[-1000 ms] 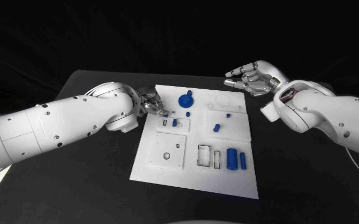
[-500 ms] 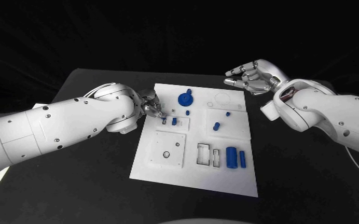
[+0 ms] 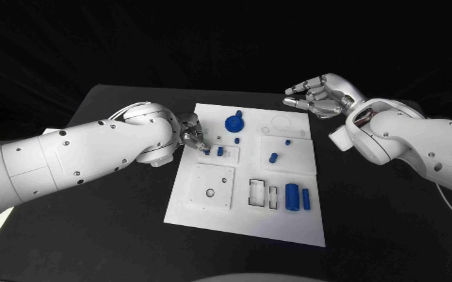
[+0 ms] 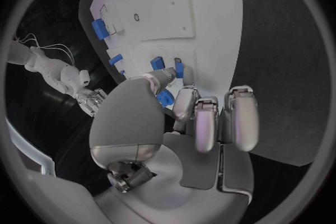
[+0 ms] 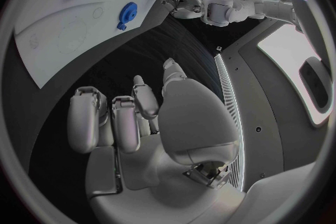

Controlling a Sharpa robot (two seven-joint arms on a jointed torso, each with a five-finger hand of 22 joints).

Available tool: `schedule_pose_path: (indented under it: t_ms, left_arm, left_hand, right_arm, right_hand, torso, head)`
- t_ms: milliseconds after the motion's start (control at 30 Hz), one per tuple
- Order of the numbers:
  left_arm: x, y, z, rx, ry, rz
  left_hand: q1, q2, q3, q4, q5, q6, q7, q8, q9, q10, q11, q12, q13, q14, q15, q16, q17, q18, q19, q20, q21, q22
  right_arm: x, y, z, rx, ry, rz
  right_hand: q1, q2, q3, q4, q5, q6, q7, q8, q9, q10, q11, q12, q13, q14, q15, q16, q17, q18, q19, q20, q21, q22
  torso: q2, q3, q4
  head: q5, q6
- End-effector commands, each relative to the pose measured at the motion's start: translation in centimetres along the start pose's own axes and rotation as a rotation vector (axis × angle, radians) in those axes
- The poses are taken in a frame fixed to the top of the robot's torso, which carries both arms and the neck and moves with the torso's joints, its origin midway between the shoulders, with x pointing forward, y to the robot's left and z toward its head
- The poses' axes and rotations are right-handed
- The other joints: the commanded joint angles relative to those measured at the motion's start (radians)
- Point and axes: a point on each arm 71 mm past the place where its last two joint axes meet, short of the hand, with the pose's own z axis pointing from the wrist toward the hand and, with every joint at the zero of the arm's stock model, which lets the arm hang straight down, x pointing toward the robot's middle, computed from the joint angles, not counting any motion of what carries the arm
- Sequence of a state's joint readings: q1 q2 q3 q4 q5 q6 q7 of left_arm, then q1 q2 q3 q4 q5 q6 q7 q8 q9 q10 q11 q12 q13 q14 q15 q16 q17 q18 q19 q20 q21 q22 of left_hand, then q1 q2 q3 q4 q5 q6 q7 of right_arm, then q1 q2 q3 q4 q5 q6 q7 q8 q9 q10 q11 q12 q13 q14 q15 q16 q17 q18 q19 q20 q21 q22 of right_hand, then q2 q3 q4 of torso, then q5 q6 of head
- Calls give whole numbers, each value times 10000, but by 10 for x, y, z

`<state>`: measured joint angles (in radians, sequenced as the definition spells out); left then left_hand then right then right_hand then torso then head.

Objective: Assemble the parts on the task board

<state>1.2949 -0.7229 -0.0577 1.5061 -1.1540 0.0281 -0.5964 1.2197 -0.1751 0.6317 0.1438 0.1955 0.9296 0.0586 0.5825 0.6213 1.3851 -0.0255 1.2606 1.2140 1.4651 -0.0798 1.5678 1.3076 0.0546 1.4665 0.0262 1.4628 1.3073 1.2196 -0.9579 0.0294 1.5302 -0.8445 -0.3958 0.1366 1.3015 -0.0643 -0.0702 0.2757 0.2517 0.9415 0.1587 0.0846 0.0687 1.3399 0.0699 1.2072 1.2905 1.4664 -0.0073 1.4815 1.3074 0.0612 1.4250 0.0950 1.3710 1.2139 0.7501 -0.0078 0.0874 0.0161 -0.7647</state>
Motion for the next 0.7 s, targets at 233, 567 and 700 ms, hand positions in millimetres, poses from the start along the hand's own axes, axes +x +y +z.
schedule_pose_path:
  t_ms: [233,567,700]
  left_arm:
    - [5,-1,1,-136,409,447]
    - [6,-2,1,-89,515,486]
    - [6,-3,1,-58,473,446]
  left_hand:
    - [96,11,1107,-1065,69,205,-119,33,12,92,-20,59,30,1057,-26,30,2632,-171,417,-47,49,1022]
    - [5,-134,1253,-1125,427,324,-152,52,-23,166,-49,117,102,1057,-44,30,2632,-184,439,-62,85,1083]
    - [-49,-208,1327,-1158,663,374,-164,64,-36,201,-61,143,136,1057,-54,30,2632,-190,451,-69,103,1114]
  right_arm:
    - [2,1,0,-58,130,0]
    - [2,0,0,-44,138,-2]
    - [2,0,0,-45,142,0]
  right_hand:
    - [5,66,-57,2,41,52,-40,67,11,-39,-17,-26,-6,725,-34,-69,1350,125,-13,-40,-40,-13]
    - [5,66,-57,2,41,52,-40,67,11,-39,-17,-26,-6,725,-34,-69,1350,125,-13,-40,-40,-13]
    - [5,66,-57,2,41,52,-40,67,11,-39,-17,-26,-6,725,-34,-69,1350,125,-13,-40,-40,-13]
  torso:
    - [-2,4,2]
    - [0,4,0]
    - [0,4,1]
  head:
    - [-3,-14]
    - [-2,-50]
    - [21,-32]
